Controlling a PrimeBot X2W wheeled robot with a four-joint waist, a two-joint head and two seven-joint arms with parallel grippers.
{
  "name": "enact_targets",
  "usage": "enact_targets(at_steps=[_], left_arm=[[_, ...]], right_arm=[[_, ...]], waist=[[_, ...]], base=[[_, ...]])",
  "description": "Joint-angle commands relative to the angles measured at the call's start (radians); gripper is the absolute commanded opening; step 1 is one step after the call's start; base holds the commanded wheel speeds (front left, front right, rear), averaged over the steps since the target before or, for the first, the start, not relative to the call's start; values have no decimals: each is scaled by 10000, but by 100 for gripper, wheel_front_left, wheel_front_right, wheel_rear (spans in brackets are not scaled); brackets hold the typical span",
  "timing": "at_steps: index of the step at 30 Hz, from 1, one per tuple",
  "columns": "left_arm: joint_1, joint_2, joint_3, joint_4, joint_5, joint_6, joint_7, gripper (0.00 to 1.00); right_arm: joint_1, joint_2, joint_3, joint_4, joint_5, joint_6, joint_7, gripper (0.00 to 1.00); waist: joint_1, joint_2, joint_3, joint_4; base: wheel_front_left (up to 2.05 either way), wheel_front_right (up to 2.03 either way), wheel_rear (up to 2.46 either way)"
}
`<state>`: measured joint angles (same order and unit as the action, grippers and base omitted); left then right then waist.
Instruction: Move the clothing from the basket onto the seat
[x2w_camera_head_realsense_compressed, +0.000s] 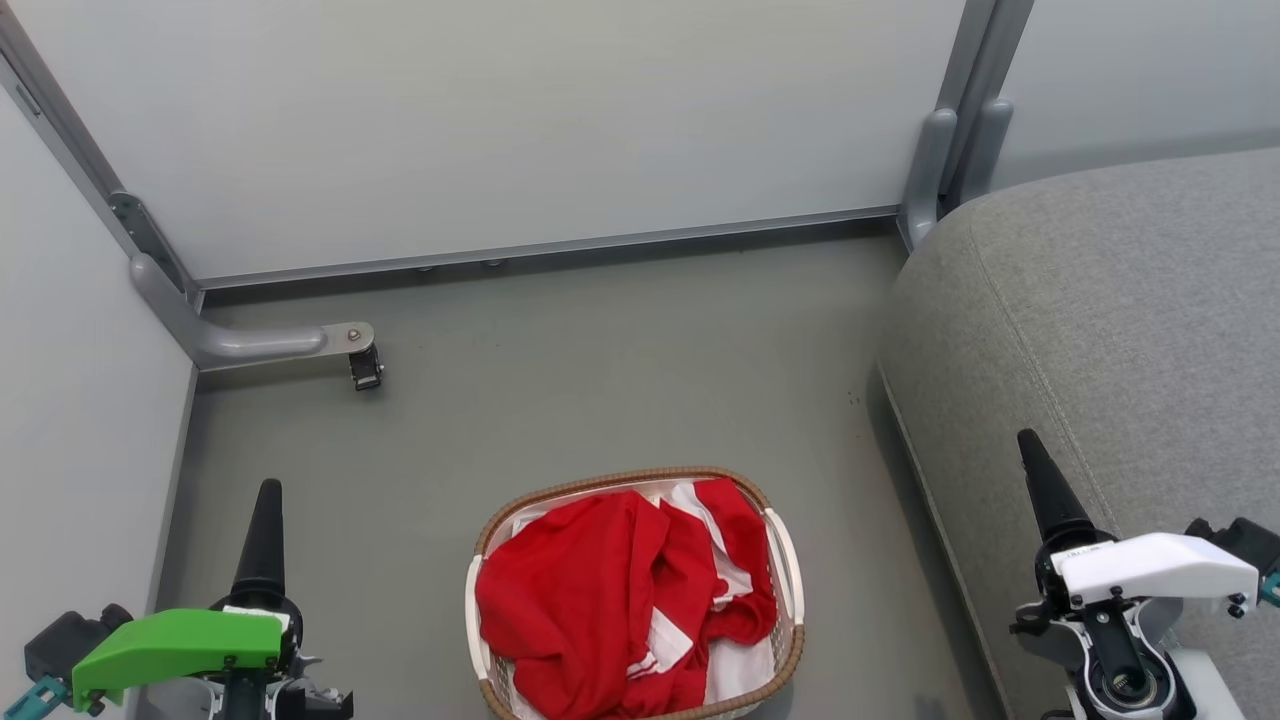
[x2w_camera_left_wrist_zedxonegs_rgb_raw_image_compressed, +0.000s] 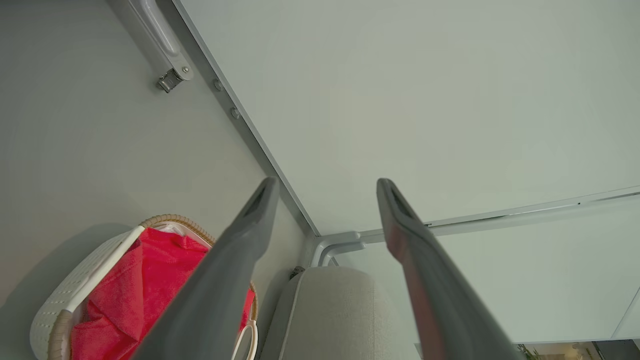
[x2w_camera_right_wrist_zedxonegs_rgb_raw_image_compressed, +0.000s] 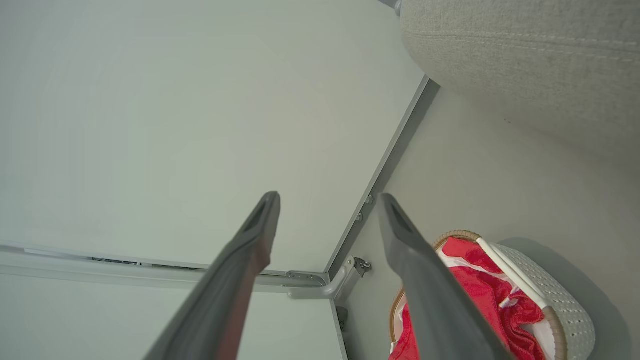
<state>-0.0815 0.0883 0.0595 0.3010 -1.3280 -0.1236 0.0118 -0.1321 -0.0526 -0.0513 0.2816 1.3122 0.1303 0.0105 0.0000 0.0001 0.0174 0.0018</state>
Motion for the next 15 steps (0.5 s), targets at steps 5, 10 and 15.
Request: enact_targets(at_steps=[5,10,15], left_arm=[[-388,289,-220,-120,1326,-45,-272,100],[-440,460,-541,-72,2299,-49,-464,100],[-435,598,-760,-13,3153,-53,-640,100]], right_arm=[[-529,-44,121,-102,-1414,2,-281,100],[-707,-34,230,28,-2546,2,-474,100],[-836,-18,350,155,-3587,2,-650,100]], waist=[[0,-1,54,6],[0,-1,101,17],[0,-1,130,17]], base=[[0,0,0],[0,0,0],[0,0,0]])
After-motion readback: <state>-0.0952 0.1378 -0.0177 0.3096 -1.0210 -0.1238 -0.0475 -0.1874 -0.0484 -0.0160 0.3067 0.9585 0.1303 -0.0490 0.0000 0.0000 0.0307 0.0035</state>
